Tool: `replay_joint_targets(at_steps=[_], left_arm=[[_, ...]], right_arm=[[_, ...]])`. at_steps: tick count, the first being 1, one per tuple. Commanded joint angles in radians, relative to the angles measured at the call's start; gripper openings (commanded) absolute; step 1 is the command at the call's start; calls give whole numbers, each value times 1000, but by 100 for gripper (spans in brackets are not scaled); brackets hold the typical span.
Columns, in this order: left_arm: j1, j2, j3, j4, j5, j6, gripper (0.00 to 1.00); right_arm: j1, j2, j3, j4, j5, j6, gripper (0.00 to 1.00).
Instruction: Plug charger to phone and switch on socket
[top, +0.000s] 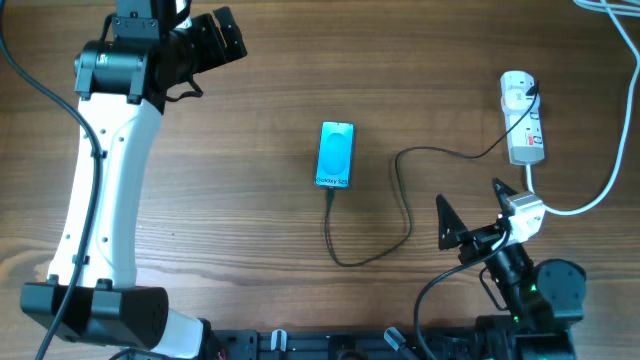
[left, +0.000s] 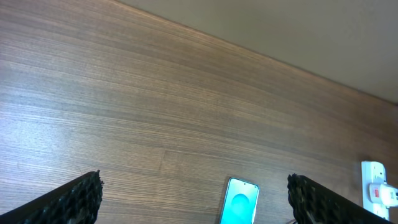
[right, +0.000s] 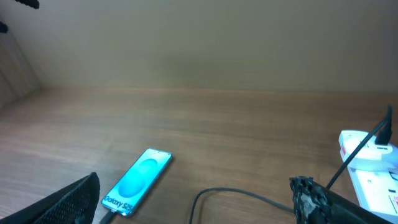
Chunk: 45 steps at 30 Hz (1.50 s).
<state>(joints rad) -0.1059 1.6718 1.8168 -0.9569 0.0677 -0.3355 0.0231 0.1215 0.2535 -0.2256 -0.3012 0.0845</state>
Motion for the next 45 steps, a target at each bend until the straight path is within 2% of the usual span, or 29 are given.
replay_joint_targets(at_steps=[1,13,18,21,30,36,45], left_arm=[[3,6,-5,2,-14,6,100],[3,6,-5,2,-14,5,100],[3,6,-5,2,-13,5,100],[3,6,-5,2,-13,6,100],[3,6,-5,2,-14,5,100],[3,6,-5,2,-13,6,100],[3,6,-5,2,-14,5,100]], right_arm=[[4,-53,-90,113,17,-3,100],[4,-119,-250,317,47,-6,100],[6,-119,-249,309,100,-35,100],[6,-119,-249,232,156,-14,100],[6,-119,-248,225,205,-34,100],[6,-118,-248,224,209,-129,100],[6,-118,-248,224,231,-84,100]])
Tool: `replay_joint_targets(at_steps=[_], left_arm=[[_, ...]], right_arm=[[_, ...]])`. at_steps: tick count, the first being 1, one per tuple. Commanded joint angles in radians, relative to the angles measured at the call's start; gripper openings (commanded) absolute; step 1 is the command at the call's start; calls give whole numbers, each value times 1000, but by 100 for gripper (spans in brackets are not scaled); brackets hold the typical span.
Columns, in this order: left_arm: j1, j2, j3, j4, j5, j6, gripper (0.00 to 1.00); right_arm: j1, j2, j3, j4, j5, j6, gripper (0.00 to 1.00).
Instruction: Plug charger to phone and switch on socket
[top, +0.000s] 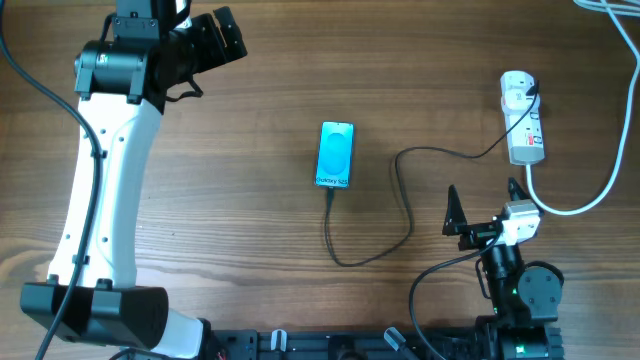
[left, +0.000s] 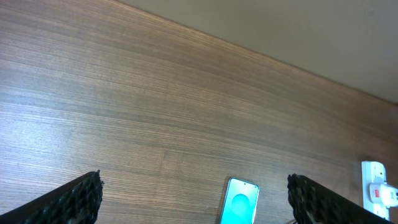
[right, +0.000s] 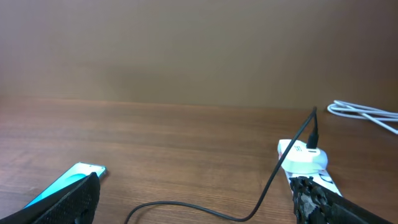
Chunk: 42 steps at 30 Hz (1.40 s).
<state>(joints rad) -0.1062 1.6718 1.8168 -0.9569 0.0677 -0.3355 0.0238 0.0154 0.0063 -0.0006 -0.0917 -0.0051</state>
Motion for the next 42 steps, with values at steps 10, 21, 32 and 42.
replay_joint_targets(at_steps=[10,21,32,42], left_arm=[[4,6,-5,2,-13,5,100],[4,6,-5,2,-13,5,100],[8,-79,-11,-133,-51,16,100],[24,-362,-372,-122,-58,17,100]], right_arm=[[5,-12,-1,1,21,6,100],[5,-12,-1,1,21,6,100],[5,-12,-1,1,21,5,100],[5,-12,-1,1,21,6,100]])
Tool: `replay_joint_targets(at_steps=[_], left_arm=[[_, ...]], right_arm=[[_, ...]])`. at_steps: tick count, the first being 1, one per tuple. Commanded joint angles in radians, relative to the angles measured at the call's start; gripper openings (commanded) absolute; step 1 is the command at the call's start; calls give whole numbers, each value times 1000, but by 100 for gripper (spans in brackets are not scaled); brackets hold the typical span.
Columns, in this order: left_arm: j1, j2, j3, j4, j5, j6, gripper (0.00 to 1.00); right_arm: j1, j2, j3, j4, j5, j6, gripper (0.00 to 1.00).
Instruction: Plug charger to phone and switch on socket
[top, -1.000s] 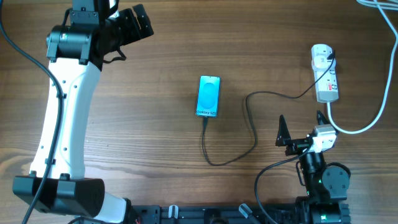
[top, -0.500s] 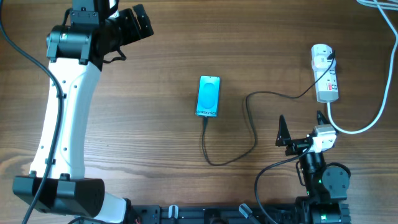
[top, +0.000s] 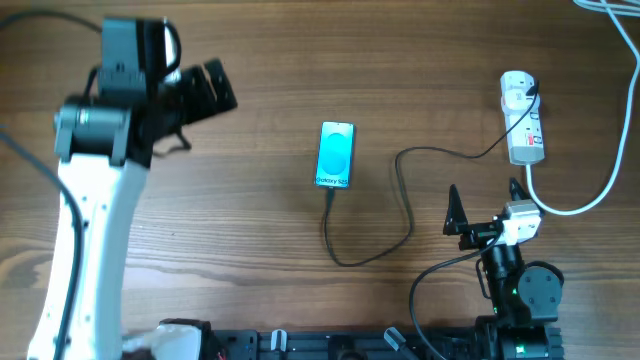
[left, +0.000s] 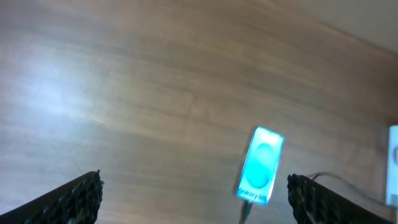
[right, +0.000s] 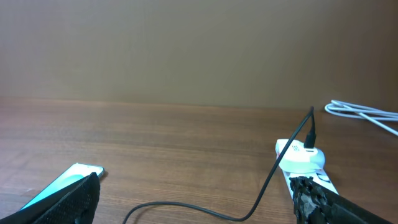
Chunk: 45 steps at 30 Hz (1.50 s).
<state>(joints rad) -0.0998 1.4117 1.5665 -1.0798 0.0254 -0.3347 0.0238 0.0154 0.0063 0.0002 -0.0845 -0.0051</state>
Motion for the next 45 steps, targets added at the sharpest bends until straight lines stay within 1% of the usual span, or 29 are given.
replay_joint_targets(at_steps=[1,5,7,10,13,15,18,21,26,28,29,31,35,41,42,45], left_arm=[[20,-140,-161,-2,-18,16,100],[19,-289,-301,36,-45,17,100],[19,-394,-423,109,-11,57,100],[19,-584,-657,323,108,188,100],[20,-777,-850,469,143,224,100],[20,-901,-937,500,142,228,100],[19,-1094,-1035,489,164,267,100],[19,-1226,-1099,486,200,272,100],[20,-1328,-1212,487,234,272,100],[20,-1360,-1259,520,249,272,100],[20,-1371,-1281,547,256,272,100],[20,-1399,-1345,649,277,272,100],[19,-1409,-1413,779,285,271,100],[20,-1409,-1468,921,284,271,100],[20,-1409,-1483,963,284,270,100],[20,-1409,-1502,1011,261,238,100]], right_arm=[[5,-12,-1,0,14,6,100],[5,-12,-1,0,14,6,100],[5,-12,-1,0,14,5,100],[5,-12,-1,0,14,6,100],[5,-12,-1,0,14,6,100],[5,-12,-1,0,14,6,100],[5,-12,-1,0,14,6,100],[5,-12,-1,0,14,5,100],[5,-12,-1,0,14,6,100],[5,-12,-1,0,14,6,100],[5,-12,-1,0,14,6,100],[5,-12,-1,0,14,6,100],[5,-12,-1,0,14,6,100],[5,-12,-1,0,14,6,100],[5,-12,-1,0,14,5,100],[5,-12,-1,0,14,5,100]])
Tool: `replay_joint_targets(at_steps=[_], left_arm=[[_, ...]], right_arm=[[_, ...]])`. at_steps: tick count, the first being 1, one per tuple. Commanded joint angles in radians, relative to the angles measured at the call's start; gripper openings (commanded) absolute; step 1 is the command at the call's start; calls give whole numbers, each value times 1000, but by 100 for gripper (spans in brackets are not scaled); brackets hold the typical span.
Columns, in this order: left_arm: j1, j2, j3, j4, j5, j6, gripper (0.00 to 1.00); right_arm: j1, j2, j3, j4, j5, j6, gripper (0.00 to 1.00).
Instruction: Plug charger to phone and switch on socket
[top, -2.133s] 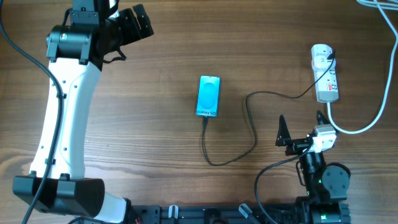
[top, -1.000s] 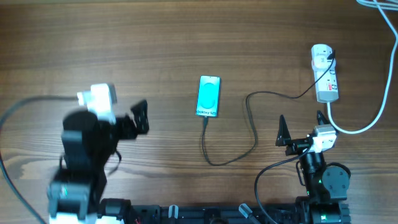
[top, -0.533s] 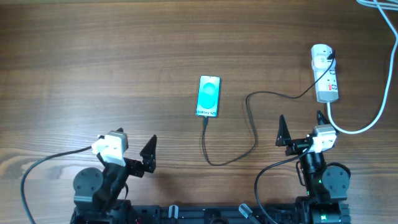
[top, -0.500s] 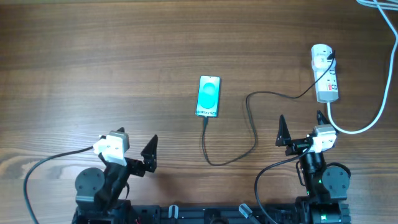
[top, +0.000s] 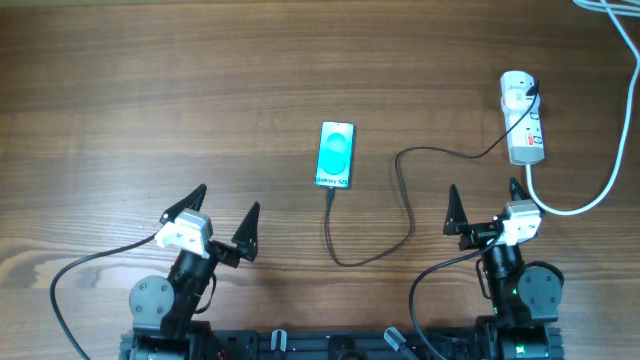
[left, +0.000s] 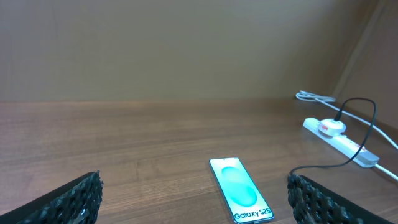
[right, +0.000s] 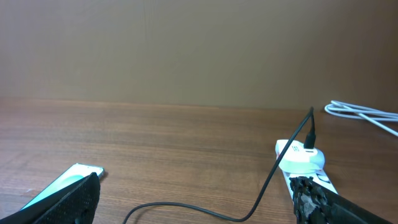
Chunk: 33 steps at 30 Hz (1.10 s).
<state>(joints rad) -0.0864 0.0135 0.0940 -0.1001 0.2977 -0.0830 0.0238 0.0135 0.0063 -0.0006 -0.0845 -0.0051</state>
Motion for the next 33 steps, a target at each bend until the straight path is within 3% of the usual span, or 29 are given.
replay_joint_targets(at_steps=[1,9,15,20,26,33], left_arm=[[6,-11,-37,50,-34,-34,100],[33,-11,-89,133,-66,-56,100],[34,-11,-89,27,-210,-56,100],[34,-11,-89,27,-330,-50,100],[34,-11,-89,29,-359,138,100],[63,-11,-89,25,-332,158,100]], right_arm=[[5,-10,-1,1,14,6,100],[5,-10,-1,1,14,6,100],[5,-10,-1,1,14,6,100],[5,-10,-1,1,14,6,100],[5,-10,-1,1,14,6,100],[5,-10,-1,1,14,6,100]])
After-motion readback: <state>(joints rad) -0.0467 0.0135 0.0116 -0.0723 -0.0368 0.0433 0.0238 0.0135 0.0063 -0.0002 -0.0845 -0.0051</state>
